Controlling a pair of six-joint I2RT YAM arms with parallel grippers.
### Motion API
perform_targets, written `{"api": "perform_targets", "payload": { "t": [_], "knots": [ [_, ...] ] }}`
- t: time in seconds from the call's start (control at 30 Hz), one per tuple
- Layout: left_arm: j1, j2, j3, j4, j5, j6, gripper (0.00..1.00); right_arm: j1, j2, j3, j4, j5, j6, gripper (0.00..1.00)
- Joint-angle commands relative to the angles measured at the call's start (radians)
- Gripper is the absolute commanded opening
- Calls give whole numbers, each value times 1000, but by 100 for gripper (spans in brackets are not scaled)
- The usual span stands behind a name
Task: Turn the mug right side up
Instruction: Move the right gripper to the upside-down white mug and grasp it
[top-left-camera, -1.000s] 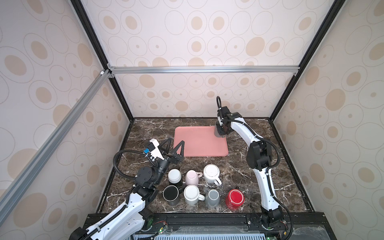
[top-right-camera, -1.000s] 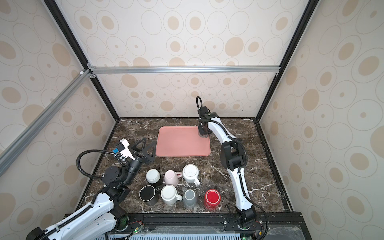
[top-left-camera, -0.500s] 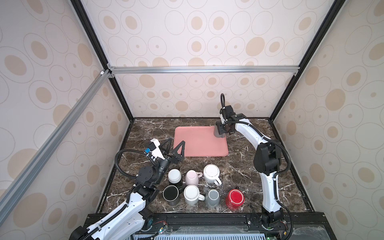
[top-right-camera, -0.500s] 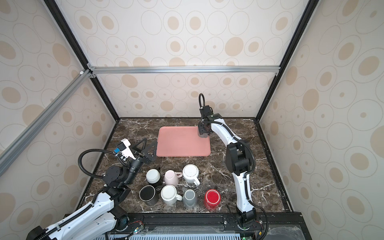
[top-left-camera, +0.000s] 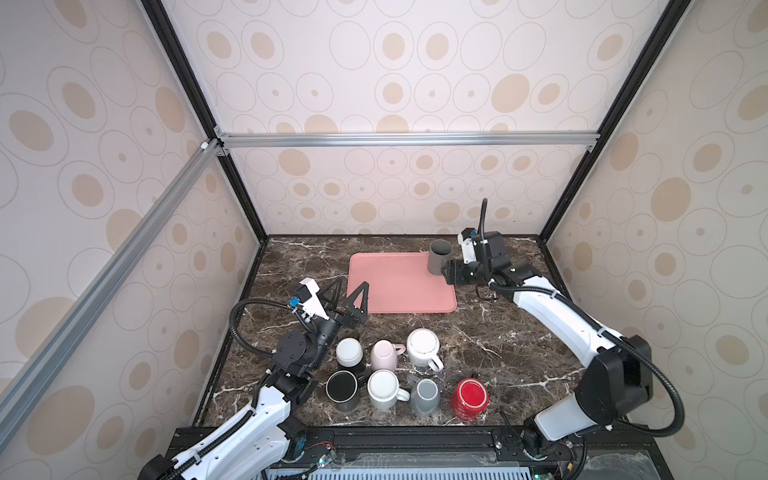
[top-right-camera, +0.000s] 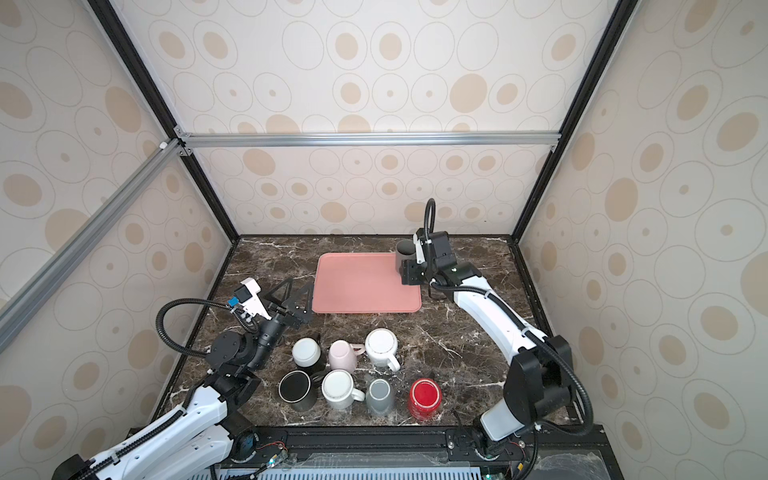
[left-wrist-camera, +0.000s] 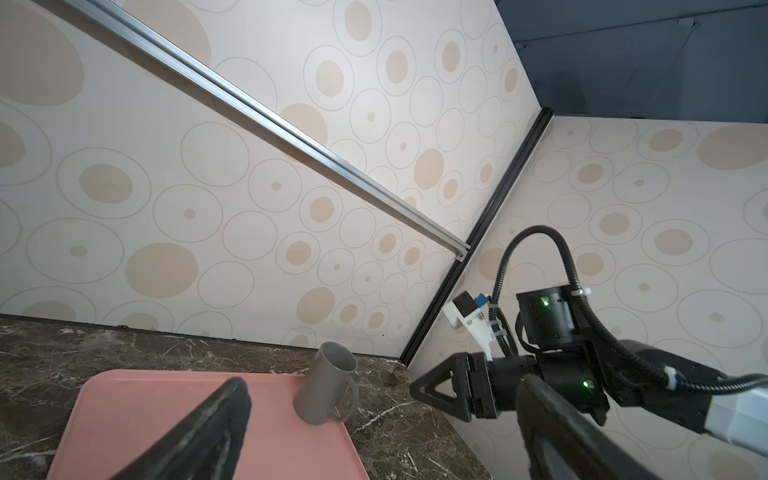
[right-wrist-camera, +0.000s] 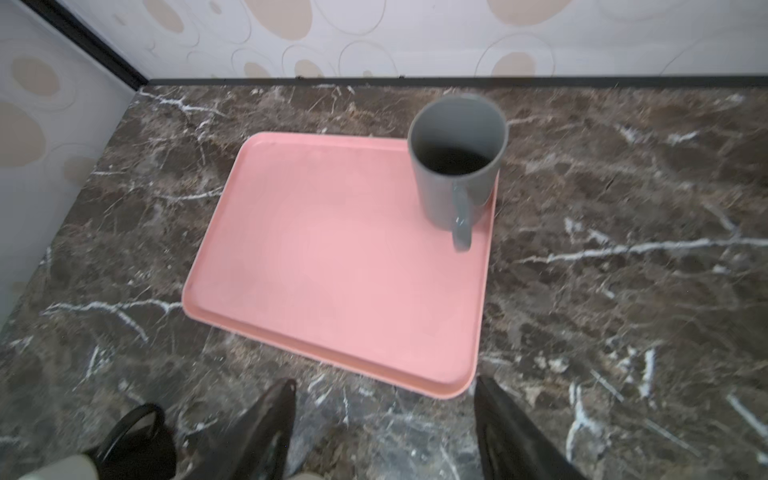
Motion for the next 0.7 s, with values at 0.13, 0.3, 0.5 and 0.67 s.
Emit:
{"api": "perform_targets", "payload": {
  "t": [0.13, 0.3, 0.5, 0.67],
  "knots": [
    [4, -37, -42, 13, -24, -54, 99, 176, -204, -204, 42, -25, 78, 68],
    [4, -57, -66, 14, -27, -63, 99, 277, -277, -303, -27, -17, 71, 67],
    [4, -75, -79, -12, -39, -54, 99, 380, -301, -381, -147, 108, 54, 64],
    [5, -82, -85, -16, -47, -45, 99, 431, -277, -415, -184, 117, 54, 60]
  ]
}}
